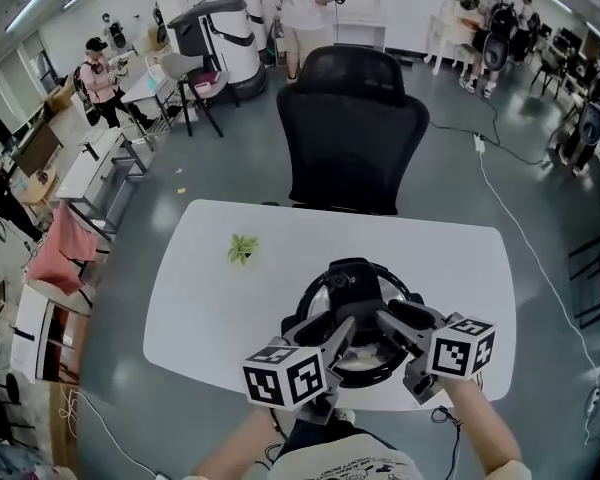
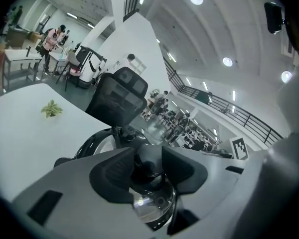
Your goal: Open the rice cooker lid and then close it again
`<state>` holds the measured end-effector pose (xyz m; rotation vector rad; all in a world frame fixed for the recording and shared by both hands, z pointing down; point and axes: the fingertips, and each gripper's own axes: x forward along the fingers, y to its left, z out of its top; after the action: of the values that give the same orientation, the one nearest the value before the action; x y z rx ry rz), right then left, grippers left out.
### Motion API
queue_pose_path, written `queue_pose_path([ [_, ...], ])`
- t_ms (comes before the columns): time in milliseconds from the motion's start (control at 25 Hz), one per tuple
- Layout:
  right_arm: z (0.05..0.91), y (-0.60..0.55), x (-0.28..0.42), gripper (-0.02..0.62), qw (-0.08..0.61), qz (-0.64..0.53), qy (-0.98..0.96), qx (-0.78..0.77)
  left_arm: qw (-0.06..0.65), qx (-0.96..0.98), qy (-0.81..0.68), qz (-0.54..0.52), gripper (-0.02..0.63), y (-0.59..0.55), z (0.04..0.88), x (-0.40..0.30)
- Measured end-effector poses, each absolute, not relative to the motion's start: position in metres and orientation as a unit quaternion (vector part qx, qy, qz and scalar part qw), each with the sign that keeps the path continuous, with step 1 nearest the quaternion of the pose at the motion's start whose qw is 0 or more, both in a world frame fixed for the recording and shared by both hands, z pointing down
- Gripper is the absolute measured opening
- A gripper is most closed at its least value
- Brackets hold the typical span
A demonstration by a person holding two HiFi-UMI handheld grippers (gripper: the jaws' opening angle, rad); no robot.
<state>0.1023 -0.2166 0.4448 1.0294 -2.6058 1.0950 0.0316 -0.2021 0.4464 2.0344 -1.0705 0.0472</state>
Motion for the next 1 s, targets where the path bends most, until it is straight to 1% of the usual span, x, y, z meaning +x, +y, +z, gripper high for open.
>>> queue_pose_path([
  [160, 0.451, -0.223, 0.102, 0.172, 0.069, 0.399, -0.853, 0.33, 0.429, 0.801, -0.417, 0.013, 0.172, -0.21, 0.449, 0.033],
  [240, 0.454, -0.224, 0.1, 0.199, 0.066, 0.422, -0.845, 0.322, 0.437, 0.799, -0.413, 0.012, 0.173, -0.212, 0.451, 0.034],
  [320, 0.457, -0.224, 0.096, 0.202, 0.066, 0.437, -0.841, 0.313, 0.443, 0.798, -0.41, 0.013, 0.178, -0.213, 0.454, 0.035],
  [640, 0.461, -0.226, 0.087, 0.204, 0.084, 0.46, -0.832, 0.298, 0.486, 0.776, -0.401, -0.01, 0.184, -0.209, 0.464, 0.043],
  [880, 0.463, -0.231, 0.086, 0.202, 0.083, 0.48, -0.822, 0.293, 0.503, 0.765, -0.403, -0.024, 0.183, -0.212, 0.466, 0.042],
  [1000, 0.464, -0.232, 0.087, 0.192, 0.074, 0.498, -0.812, 0.295, 0.513, 0.754, -0.409, -0.036, 0.176, -0.213, 0.467, 0.04],
])
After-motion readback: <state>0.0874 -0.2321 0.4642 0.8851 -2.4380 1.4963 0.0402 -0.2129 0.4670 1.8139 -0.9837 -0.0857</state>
